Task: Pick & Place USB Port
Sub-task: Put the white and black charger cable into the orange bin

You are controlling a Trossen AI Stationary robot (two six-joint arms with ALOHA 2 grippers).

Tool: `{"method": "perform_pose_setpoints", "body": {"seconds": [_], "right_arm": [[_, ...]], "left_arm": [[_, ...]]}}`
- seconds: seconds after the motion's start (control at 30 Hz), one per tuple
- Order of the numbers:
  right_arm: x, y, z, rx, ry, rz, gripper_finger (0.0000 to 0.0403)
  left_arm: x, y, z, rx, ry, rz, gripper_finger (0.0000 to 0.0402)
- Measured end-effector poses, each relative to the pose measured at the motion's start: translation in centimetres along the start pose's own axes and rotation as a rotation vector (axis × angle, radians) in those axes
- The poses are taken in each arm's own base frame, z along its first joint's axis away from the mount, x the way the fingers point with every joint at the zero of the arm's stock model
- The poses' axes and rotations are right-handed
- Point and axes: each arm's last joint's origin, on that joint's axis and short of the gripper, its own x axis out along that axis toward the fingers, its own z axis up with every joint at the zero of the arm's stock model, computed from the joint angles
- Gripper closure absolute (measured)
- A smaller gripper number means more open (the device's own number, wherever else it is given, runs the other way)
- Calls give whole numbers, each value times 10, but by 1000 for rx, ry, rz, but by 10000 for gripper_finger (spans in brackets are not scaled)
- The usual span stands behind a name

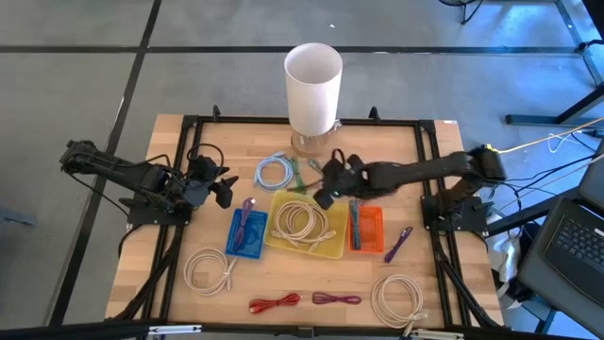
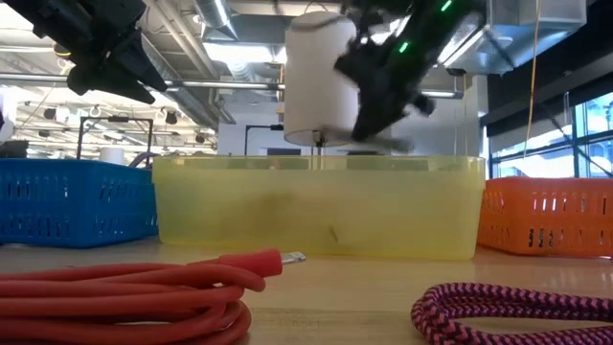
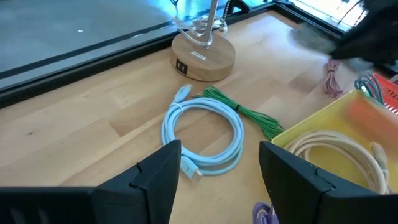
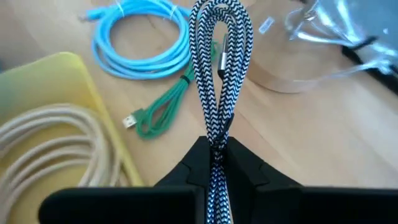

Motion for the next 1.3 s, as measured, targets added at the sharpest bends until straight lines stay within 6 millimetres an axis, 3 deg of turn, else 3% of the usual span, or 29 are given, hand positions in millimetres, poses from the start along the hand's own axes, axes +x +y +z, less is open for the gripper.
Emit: {"method": "perform_pose_setpoints", "body": {"seconds": [0.3,0.6,0.73,0.97,1.3], "right_arm": [[-89,5,-47,147,11,-63,376],[-133,33,-104,400,-126,-2,376],[-133,38,-122,503,-164,-37,376],[-108,46,-147,555,-119,-203,376],[-90,53,-159,597,-74,-293,376]], "left_arm": [[0,1,-1,48,5,5,192],[0,1,0,69,-6,15,192],[0,1,0,88,-5,17,192],[0,2,0,98,-18,31,192],[0,2,0,117,-24,37,192]]}}
